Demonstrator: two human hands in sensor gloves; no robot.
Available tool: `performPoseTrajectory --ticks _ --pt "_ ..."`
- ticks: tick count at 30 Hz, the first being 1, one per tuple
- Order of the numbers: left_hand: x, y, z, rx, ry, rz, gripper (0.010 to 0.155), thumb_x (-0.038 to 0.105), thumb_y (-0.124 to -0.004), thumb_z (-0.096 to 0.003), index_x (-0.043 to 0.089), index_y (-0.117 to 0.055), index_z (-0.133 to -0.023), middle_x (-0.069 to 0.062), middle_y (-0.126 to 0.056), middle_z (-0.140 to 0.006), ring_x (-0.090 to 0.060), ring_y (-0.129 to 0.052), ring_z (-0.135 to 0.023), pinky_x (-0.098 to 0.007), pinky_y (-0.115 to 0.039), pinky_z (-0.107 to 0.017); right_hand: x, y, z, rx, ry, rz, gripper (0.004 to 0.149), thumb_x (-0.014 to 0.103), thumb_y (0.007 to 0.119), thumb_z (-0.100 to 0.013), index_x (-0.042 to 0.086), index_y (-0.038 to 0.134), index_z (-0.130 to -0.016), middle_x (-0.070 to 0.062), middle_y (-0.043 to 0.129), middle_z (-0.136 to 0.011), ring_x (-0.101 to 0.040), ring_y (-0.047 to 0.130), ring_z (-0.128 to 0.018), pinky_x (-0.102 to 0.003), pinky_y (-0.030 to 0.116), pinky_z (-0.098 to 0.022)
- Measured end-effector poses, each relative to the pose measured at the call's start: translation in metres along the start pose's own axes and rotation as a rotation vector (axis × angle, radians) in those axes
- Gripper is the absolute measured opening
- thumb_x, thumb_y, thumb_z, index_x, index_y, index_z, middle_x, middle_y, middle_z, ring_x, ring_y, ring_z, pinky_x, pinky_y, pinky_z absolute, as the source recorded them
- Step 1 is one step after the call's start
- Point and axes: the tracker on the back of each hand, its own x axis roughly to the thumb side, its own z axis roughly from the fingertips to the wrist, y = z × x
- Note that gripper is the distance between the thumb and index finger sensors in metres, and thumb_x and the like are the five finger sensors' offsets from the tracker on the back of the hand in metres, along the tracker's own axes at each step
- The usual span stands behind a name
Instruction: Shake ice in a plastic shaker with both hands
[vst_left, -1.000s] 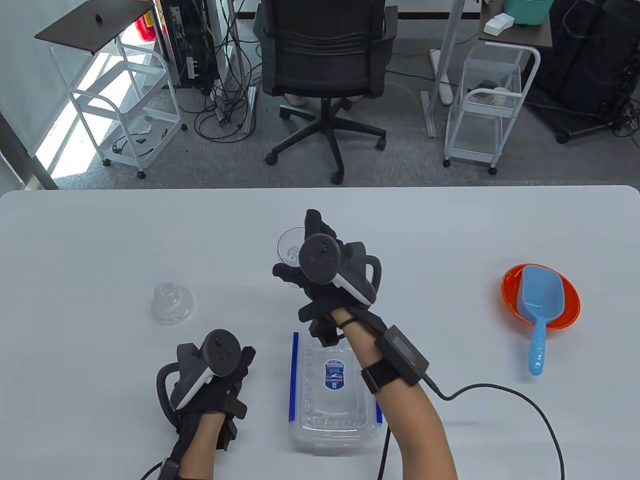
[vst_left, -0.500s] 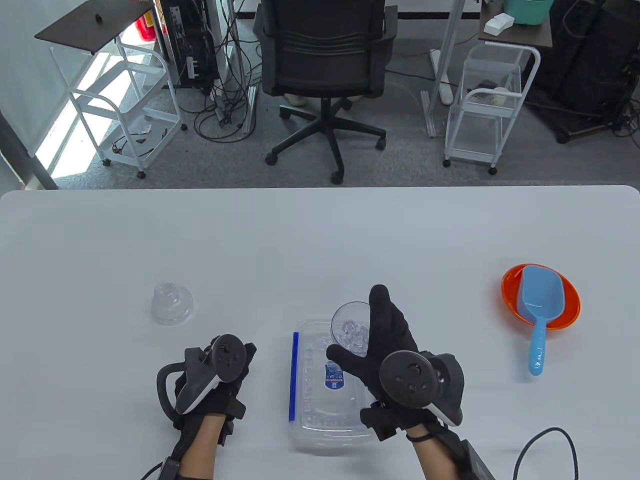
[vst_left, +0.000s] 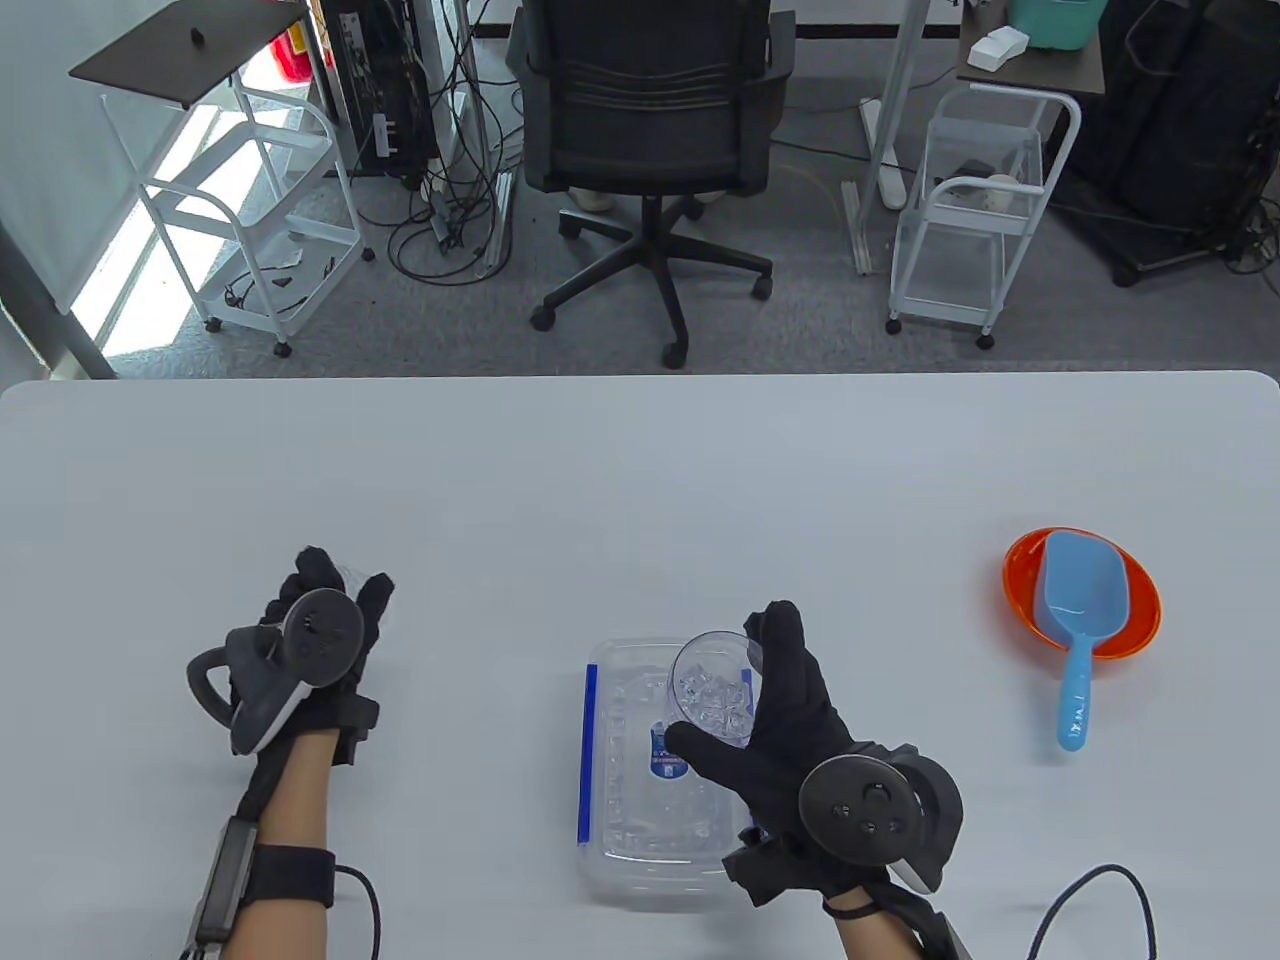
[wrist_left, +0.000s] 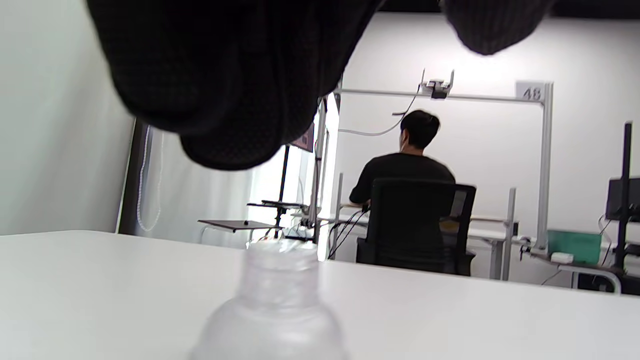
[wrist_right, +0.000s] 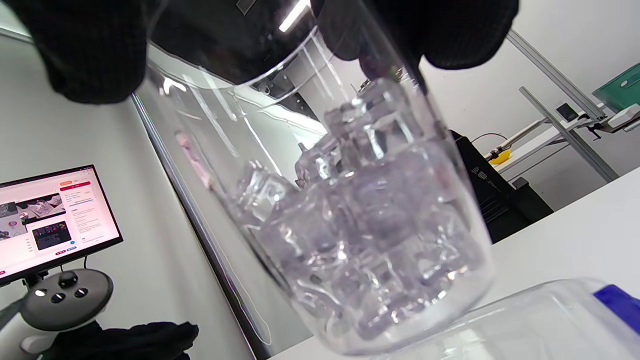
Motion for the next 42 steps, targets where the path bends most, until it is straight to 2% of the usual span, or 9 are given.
performPoseTrajectory --ticks 6,14,18,21,24,27,32,38,42 --pt "-0.029 -0.041 -0.023 -0.187 0.076 -0.050 0.083 0.059 -0.061 -0.0576 -0.002 -0.045 -0.112 -0.025 -0.066 -0.109 -0.044 -0.083 -0.085 -0.040 -0.080 -0.053 -0.006 0.000 0.000 -0.044 0.004 -0.094 0.114 0.063 0.077 -0.042 -0.005 0.015 -0.108 -0.029 0.058 -0.104 -0.050 0.078 -0.084 -0.064 0.071 -0.060" --pt "-0.016 -0.066 -0.046 -0.263 0.067 -0.067 0.082 0.061 -0.063 -0.0564 0.007 -0.042 -0.115 -0.024 -0.063 -0.112 -0.044 -0.081 -0.089 -0.040 -0.079 -0.055 -0.006 0.005 0.001 -0.021 -0.016 -0.095 0.115 0.064 0.077 -0.042 -0.005 0.013 -0.107 -0.029 0.059 -0.104 -0.050 0.079 -0.084 -0.063 0.072 -0.060" --pt "-0.007 -0.074 -0.053 -0.319 0.107 -0.143 0.072 0.059 -0.066 -0.0568 0.016 -0.050 -0.112 -0.021 -0.075 -0.104 -0.040 -0.089 -0.081 -0.039 -0.081 -0.052 -0.010 0.005 0.001 -0.023 -0.001 -0.122 0.115 0.064 0.077 -0.042 -0.005 0.013 -0.107 -0.028 0.059 -0.105 -0.050 0.079 -0.084 -0.063 0.071 -0.060" --pt "-0.001 -0.074 -0.055 -0.297 0.085 -0.167 0.066 0.055 -0.070 -0.0557 0.016 -0.057 -0.107 -0.022 -0.078 -0.100 -0.040 -0.090 -0.079 -0.037 -0.081 -0.051 -0.011 0.007 0.001 -0.020 0.004 -0.088 0.115 0.064 0.077 -0.042 -0.005 0.013 -0.107 -0.028 0.059 -0.105 -0.050 0.078 -0.085 -0.063 0.071 -0.061" --pt "0.001 -0.070 -0.053 -0.232 0.074 -0.179 0.069 0.055 -0.076 -0.0500 0.013 -0.065 -0.103 -0.023 -0.087 -0.093 -0.038 -0.099 -0.069 -0.028 -0.087 -0.046 -0.010 0.008 0.002 -0.033 -0.005 -0.073 0.115 0.063 0.078 -0.041 -0.004 0.013 -0.107 -0.027 0.059 -0.105 -0.049 0.078 -0.085 -0.062 0.072 -0.061" --pt "-0.001 -0.064 -0.048 -0.185 0.071 -0.153 0.070 0.055 -0.076 -0.0492 0.011 -0.067 -0.102 -0.023 -0.089 -0.090 -0.037 -0.100 -0.066 -0.028 -0.088 -0.044 -0.007 0.006 0.003 -0.051 -0.031 -0.047 0.115 0.063 0.078 -0.041 -0.004 0.012 -0.107 -0.027 0.059 -0.105 -0.049 0.078 -0.086 -0.061 0.072 -0.061" --pt "-0.001 -0.025 -0.039 -0.057 0.041 0.103 0.070 0.055 -0.076 -0.0495 0.009 -0.067 -0.102 -0.024 -0.089 -0.089 -0.037 -0.100 -0.065 -0.029 -0.088 -0.042 -0.006 0.007 0.003 -0.054 -0.045 -0.055 0.116 0.063 0.078 -0.040 -0.004 0.011 -0.107 -0.027 0.060 -0.105 -0.048 0.079 -0.085 -0.061 0.073 -0.061" --pt "0.035 0.058 -0.015 0.066 -0.159 0.472 0.071 0.054 -0.077 -0.0502 0.007 -0.068 -0.102 -0.026 -0.090 -0.088 -0.038 -0.100 -0.063 -0.030 -0.087 -0.041 -0.004 0.013 0.005 -0.019 -0.075 -0.009 0.116 0.063 0.078 -0.040 -0.004 0.011 -0.107 -0.027 0.060 -0.105 -0.048 0.079 -0.085 -0.060 0.073 -0.061" --pt "0.077 0.121 0.020 0.109 -0.351 0.598 0.071 0.055 -0.079 -0.0496 0.007 -0.070 -0.101 -0.025 -0.092 -0.086 -0.037 -0.101 -0.061 -0.030 -0.087 -0.039 -0.003 0.017 0.006 -0.003 -0.085 0.001 0.116 0.062 0.079 -0.040 -0.005 0.012 -0.106 -0.027 0.060 -0.105 -0.049 0.079 -0.085 -0.060 0.074 -0.060"
